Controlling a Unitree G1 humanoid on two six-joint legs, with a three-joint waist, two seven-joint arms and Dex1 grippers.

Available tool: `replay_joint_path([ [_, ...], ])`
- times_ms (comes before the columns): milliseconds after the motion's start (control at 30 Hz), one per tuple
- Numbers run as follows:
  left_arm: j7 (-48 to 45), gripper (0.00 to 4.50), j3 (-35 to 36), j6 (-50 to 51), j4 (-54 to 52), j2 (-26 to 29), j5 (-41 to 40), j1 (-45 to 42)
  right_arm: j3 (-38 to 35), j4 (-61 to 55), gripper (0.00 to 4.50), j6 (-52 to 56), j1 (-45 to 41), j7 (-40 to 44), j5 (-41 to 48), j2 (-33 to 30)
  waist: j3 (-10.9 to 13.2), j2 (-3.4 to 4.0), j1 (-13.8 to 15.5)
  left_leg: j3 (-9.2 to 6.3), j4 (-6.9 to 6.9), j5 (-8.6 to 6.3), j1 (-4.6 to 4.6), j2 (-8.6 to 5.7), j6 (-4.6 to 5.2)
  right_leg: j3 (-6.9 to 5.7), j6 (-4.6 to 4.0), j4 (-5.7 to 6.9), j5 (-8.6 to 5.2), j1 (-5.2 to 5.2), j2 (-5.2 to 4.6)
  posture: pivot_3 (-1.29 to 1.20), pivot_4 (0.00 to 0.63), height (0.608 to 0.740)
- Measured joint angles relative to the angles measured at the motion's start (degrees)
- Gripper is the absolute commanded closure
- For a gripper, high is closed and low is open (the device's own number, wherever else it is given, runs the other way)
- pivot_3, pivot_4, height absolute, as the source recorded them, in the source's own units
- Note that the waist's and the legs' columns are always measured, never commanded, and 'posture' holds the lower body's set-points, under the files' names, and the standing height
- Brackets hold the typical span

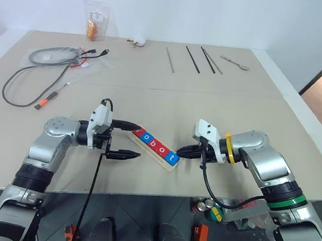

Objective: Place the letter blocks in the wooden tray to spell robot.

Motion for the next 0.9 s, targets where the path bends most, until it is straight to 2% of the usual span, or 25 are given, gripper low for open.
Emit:
replay_joint_path([
  [367, 0.49, 0.00, 0.10, 0.04, -0.05, 0.05, -0.09, 0.02, -0.09, 1.42, 4.35, -0.57, -1.35, -0.41, -0.10, 0.09, 0.00, 0.00, -0.02, 0.01, 0.00, 0.00, 0.00, 0.00, 0.00, 0.01, -0.01, 0.00, 0.01, 0.00, 0.00, 0.00, 0.150, 0.740],
  [567, 1.76, 0.00, 1.88, 2.13, -0.76, 1.07, -1.20, 0.33, -7.20, -0.52, 4.35, 2.57, -2.76, 0.06, 5.01, -3.27, 0.00, 0.00, 0.08, 0.00, -0.02, 0.00, -0.02, 0.00, 0.00, 0.01, 0.05, 0.00, -0.05, 0.00, -0.01, 0.00, 0.150, 0.740],
  [733, 4.33, 0.00, 2.57, 9.89, -1.59, 4.42, -1.99, 0.97, -11.64, -9.36, 4.35, 5.42, 5.00, 0.97, 9.38, -7.93, 0.00, -0.01, 0.15, -0.04, -0.06, -0.09, -0.02, 0.00, -0.11, -0.01, 0.08, 0.00, -0.20, 0.01, -0.01, 0.00, 0.150, 0.740],
  [900, 8.65, 0.00, 6.47, 17.03, -3.38, 6.20, -5.08, 2.72, -18.51, -17.56, 4.35, 9.56, 14.78, -2.55, 13.71, -10.44, 0.00, 0.00, -0.05, -0.03, -0.03, -0.09, -0.01, 0.01, -0.11, 0.00, 0.05, 0.01, -0.15, 0.00, -0.01, 0.00, 0.150, 0.740],
])
